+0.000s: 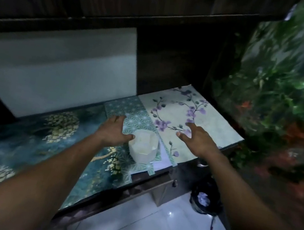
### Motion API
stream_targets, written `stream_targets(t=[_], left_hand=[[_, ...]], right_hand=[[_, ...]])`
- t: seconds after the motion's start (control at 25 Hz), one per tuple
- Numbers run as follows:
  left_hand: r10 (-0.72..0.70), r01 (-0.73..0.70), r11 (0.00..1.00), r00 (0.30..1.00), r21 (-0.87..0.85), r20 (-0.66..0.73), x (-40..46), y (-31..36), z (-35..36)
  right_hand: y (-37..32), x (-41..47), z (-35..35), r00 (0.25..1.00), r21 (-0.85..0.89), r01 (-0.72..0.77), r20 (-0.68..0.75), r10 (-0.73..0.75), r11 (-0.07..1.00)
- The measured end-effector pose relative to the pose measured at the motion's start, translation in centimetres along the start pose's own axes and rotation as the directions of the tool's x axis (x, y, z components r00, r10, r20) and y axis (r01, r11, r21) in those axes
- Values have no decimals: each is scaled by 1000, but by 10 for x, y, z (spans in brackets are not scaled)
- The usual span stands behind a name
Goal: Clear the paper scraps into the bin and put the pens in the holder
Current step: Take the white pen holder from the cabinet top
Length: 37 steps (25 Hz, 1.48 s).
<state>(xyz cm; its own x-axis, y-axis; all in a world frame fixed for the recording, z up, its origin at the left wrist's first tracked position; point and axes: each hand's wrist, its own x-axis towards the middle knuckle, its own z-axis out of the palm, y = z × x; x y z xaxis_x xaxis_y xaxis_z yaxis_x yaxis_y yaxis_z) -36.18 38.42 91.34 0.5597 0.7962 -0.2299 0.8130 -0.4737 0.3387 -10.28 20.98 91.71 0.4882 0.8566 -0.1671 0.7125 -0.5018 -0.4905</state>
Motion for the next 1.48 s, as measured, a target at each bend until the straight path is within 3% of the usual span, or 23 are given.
stream_targets(t=[0.24,0.44,0.56,0.68,0.8,0.96,1.12,1.24,1.36,1.48], left_hand=[[-93,124,979,978,-163,187,39,-52,53],[-119,277,875,918,-396,377,83,-55,100],[-72,318,800,893,-509,444,107,-53,129],[-73,317,784,901,-533,428,123,-50,148],[-2,265,791,903,-552,430,117,-3,138],[171,133,790,890,-598,424,109,73,155],[321,-30,820,852,-572,415,74,166,198],[480,-158,770,781,-618,398,14,243,222],[471,-92,787,728,-610,498,-33,290,275],[483,-16,794,624,-608,614,-67,312,349]], right_hand=[[-21,60,94,982,80,-57,187,42,995],[-8,96,145,958,186,-206,239,160,961],[-5,102,162,934,397,-290,316,168,871],[0,93,164,942,559,-322,267,202,764],[19,70,147,945,663,-319,166,282,678],[75,19,108,940,684,-230,-27,340,692],[141,-65,62,869,693,-254,-143,474,675],[194,-140,48,809,680,-294,-197,554,672],[248,-214,62,737,704,-370,-175,653,606],[291,-272,97,633,733,-427,-175,754,529]])
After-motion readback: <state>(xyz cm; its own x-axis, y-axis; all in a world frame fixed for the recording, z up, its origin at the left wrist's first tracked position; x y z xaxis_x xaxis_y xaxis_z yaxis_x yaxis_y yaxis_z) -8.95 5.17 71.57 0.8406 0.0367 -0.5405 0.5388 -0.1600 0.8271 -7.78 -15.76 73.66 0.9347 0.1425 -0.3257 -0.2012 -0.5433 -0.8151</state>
